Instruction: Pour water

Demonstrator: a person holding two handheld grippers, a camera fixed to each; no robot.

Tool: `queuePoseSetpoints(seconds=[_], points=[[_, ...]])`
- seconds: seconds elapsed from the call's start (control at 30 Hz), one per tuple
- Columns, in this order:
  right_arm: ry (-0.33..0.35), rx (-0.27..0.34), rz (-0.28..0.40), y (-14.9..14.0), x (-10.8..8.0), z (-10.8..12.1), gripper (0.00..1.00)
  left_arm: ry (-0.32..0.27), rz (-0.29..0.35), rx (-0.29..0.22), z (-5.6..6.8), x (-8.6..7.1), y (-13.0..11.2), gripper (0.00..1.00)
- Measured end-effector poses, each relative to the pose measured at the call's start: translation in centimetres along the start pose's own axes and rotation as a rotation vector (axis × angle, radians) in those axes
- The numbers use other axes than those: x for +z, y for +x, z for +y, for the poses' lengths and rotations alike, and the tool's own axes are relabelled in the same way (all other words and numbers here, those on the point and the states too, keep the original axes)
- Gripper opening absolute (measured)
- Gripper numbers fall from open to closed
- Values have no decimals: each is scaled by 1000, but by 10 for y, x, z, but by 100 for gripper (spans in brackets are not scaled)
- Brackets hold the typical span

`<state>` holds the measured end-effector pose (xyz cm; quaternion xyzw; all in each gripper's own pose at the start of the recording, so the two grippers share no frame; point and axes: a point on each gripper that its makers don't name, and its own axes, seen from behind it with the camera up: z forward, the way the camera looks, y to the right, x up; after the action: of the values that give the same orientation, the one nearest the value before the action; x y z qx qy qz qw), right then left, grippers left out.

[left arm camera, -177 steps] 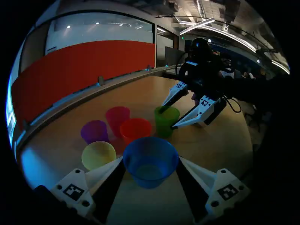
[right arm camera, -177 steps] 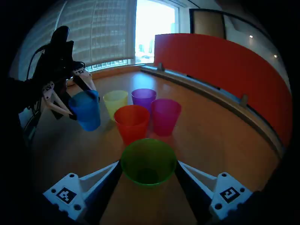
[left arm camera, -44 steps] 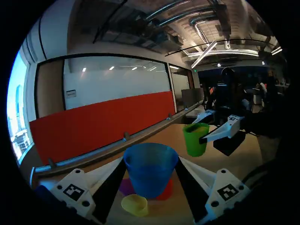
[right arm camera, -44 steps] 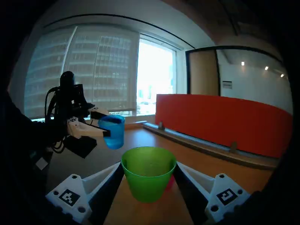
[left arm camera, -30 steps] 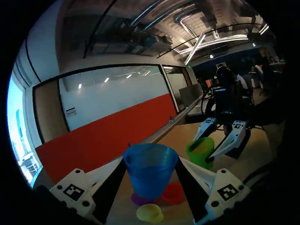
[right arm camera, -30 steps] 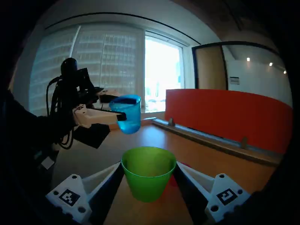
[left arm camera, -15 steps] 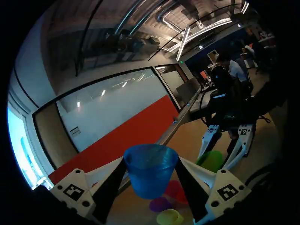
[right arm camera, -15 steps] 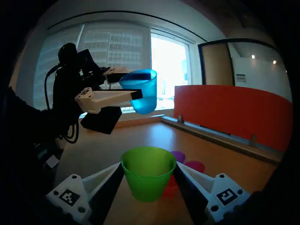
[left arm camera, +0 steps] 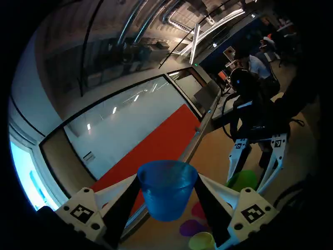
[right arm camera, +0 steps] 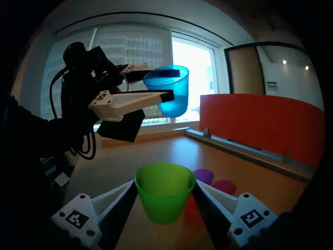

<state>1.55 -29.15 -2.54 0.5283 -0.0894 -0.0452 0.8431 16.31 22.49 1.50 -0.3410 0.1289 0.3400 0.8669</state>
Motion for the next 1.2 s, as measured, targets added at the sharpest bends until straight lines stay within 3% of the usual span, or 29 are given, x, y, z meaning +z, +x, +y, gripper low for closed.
queuePoseSetpoints(seconds=[0.6,1.2], points=[[9,3,10,4,7,-3,90,23,9,178,0,6,12,87],[4,-5,21,9,6,1,90,32,21,305,-3,13,22,86]])
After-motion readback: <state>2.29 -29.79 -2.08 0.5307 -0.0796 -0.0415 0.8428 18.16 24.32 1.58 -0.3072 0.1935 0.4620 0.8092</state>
